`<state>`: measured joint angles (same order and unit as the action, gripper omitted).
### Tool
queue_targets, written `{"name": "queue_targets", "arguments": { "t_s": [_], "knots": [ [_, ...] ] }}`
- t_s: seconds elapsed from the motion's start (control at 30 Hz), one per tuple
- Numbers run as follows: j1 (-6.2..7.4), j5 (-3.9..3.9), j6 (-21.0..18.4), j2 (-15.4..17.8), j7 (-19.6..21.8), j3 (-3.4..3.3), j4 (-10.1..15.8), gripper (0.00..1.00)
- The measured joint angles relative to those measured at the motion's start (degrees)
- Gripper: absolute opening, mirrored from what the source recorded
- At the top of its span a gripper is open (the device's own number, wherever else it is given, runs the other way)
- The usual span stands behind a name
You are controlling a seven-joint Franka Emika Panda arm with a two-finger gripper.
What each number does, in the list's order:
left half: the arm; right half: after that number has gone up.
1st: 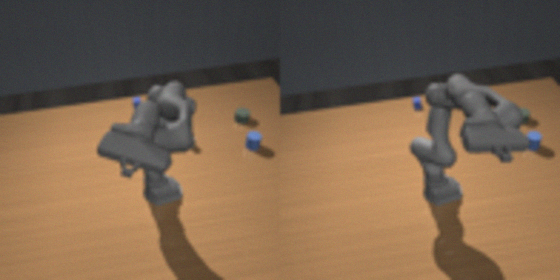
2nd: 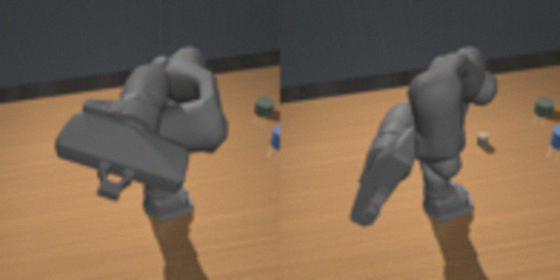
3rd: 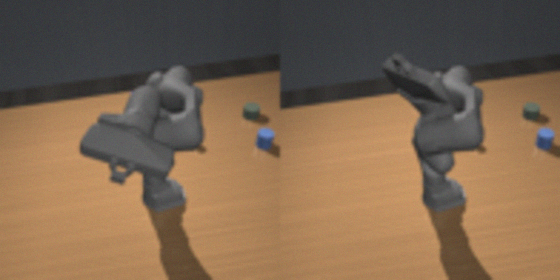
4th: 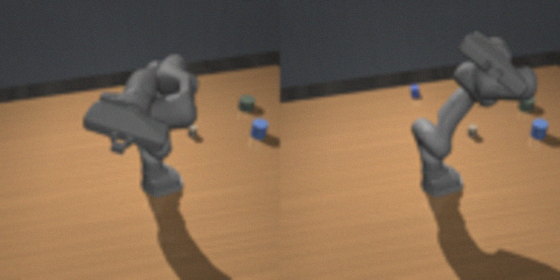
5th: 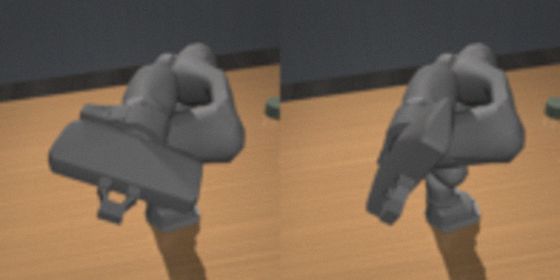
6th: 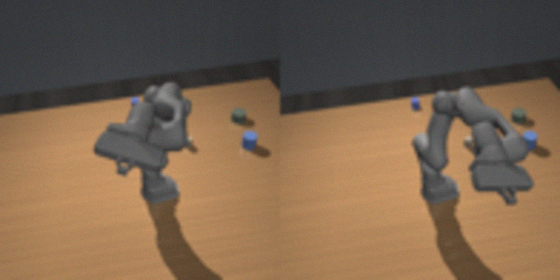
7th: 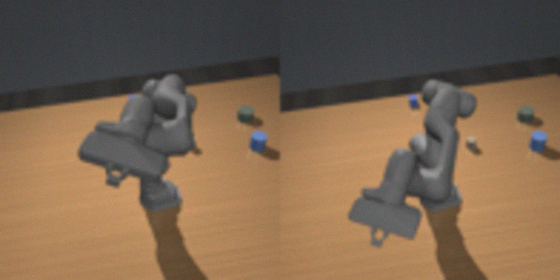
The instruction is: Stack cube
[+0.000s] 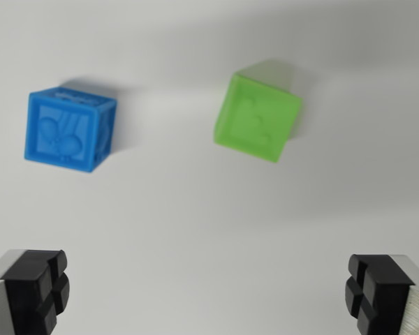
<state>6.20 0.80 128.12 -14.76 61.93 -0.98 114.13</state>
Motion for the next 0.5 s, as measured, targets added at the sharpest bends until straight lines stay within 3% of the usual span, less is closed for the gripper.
{"name": "queue_targets", "arguments": {
  "t_s": [0.5],
  "knots": [
    [3.38, 0.00, 4.8, -5.5, 6.6, 0.23, -0.8, 1.00]
  ]
}}
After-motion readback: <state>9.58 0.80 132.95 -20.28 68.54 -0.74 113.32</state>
